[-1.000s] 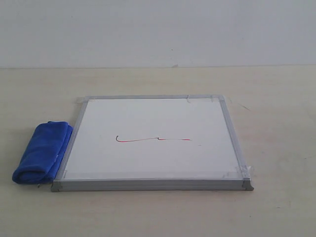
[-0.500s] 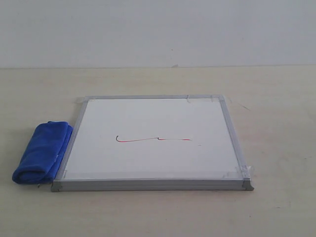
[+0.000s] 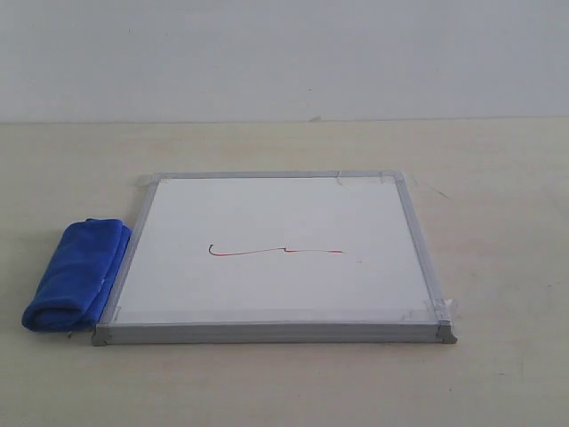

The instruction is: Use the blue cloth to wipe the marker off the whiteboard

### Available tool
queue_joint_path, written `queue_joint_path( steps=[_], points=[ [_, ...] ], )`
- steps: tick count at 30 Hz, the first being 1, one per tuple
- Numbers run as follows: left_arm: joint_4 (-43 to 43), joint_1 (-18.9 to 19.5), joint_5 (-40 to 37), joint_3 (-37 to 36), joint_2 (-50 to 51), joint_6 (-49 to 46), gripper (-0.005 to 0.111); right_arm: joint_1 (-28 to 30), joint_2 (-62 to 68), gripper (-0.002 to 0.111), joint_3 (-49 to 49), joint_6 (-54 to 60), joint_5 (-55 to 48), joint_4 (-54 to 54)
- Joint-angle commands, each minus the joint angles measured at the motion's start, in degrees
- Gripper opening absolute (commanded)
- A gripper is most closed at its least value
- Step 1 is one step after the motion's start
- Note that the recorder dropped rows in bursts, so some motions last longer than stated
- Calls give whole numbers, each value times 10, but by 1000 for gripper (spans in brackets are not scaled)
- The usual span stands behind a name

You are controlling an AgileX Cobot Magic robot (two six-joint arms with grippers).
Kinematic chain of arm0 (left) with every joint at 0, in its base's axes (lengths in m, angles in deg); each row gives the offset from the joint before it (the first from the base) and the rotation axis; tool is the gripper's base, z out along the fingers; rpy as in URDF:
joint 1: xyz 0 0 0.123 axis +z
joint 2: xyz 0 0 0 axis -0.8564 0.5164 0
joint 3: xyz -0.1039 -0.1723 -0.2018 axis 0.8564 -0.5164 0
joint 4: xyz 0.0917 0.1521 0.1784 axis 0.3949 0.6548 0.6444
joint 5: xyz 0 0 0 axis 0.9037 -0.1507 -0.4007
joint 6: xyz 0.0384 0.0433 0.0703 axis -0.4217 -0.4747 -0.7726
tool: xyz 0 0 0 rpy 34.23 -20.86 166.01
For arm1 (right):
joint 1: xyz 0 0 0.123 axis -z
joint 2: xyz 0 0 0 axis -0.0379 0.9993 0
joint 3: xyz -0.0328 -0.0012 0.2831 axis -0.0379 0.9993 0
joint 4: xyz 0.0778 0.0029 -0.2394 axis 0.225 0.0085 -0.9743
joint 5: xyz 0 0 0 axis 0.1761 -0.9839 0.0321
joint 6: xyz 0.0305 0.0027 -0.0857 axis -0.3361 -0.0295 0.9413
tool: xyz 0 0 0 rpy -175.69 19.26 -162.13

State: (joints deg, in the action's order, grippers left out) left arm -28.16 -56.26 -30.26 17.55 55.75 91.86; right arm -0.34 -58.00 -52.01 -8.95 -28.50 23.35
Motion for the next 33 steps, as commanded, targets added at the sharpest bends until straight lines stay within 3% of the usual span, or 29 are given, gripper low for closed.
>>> queue_joint_path(
  steps=[1, 10, 16, 27, 33],
  points=[
    [-4, 1, 7, 2, -2, -1, 4, 2, 3, 1, -2, 17, -15, -4],
    [-4, 1, 7, 2, -2, -1, 4, 2, -17, 1, 24, 28, -61, 24],
    [-4, 1, 7, 2, -2, -1, 4, 2, -61, 1, 101, -13, -78, 25],
    [-4, 1, 7, 2, -2, -1, 4, 2, -109, 1, 186, -37, -247, 50],
    [-4, 1, 7, 2, -2, -1, 4, 2, -110, 1, 186, -32, -257, 38]
  ],
)
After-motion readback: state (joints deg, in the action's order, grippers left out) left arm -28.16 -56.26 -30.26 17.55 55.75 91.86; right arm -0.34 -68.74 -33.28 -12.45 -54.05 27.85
